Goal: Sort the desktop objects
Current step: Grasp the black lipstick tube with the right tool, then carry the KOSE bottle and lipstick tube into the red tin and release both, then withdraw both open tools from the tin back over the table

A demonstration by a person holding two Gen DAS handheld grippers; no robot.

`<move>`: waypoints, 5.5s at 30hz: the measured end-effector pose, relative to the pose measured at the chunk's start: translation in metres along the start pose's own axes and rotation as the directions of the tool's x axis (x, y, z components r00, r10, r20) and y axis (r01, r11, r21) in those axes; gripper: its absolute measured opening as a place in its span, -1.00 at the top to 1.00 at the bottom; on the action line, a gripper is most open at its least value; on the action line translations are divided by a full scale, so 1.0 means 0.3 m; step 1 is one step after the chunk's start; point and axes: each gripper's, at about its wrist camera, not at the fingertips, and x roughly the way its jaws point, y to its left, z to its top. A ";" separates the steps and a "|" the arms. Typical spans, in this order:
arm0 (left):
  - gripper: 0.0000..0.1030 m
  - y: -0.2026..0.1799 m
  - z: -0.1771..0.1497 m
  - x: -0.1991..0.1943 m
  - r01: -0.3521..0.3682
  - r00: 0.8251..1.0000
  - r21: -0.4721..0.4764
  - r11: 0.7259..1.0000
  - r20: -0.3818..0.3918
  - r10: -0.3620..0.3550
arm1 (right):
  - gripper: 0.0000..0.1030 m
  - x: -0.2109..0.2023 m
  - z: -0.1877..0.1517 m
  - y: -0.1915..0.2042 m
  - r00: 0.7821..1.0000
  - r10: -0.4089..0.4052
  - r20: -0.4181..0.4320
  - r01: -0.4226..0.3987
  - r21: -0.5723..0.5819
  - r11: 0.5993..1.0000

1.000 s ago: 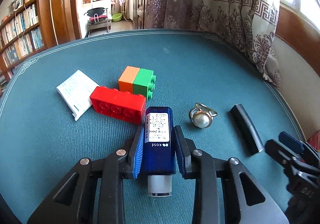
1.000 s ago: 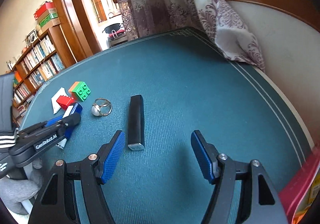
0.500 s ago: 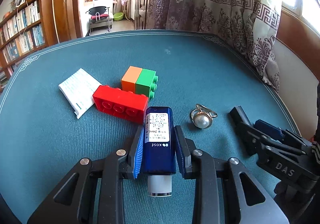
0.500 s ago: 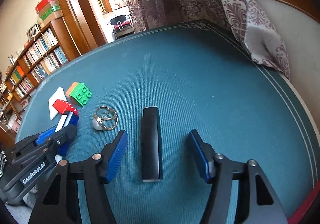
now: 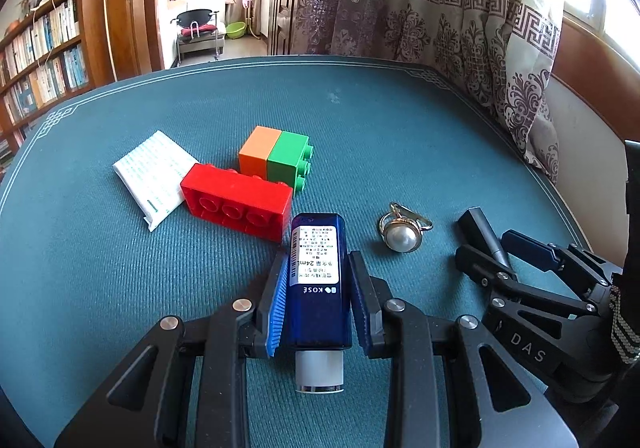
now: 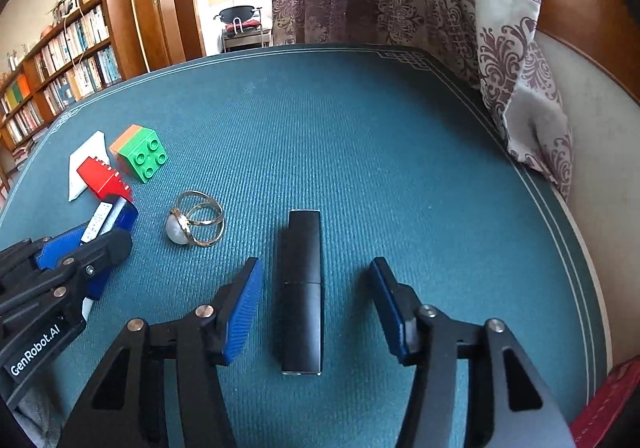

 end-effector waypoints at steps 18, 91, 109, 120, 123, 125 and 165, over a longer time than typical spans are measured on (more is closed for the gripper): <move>0.39 -0.005 -0.006 -0.023 0.015 1.000 0.002 1.000 0.007 -0.015 | 0.58 -0.043 -0.041 -0.023 0.996 0.089 0.013 -0.090 0.042 0.995; 0.36 -0.944 -0.253 -0.367 0.466 0.878 0.419 0.779 -0.113 -0.464 | 0.57 -0.831 -0.586 -0.720 0.959 -0.174 0.223 0.064 0.427 0.902; 0.01 -0.850 -0.209 -0.375 0.480 0.871 0.345 0.806 -0.082 -0.484 | -0.53 -0.858 -0.592 -0.723 0.945 -0.210 0.251 0.079 0.446 0.892; 0.01 -0.800 -0.201 -0.365 0.456 0.887 0.315 0.833 -0.078 -0.456 | -0.56 -0.853 -0.597 -0.697 0.945 -0.188 0.267 0.052 0.446 0.894; 0.01 -0.786 -0.197 -0.364 0.451 0.889 0.308 0.838 -0.073 -0.451 | -0.55 -0.852 -0.606 -0.695 0.941 -0.201 0.274 0.059 0.449 0.891; 0.01 -0.776 -0.196 -0.363 0.447 0.891 0.301 0.842 -0.069 -0.448 | -0.55 -0.846 -0.614 -0.693 0.933 -0.223 0.281 0.077 0.450 0.890; 0.01 -0.163 -0.051 -0.356 0.151 0.984 0.090 0.985 0.083 -0.158 | -0.56 -0.726 -0.337 -0.456 0.915 -0.115 0.387 0.011 0.262 0.965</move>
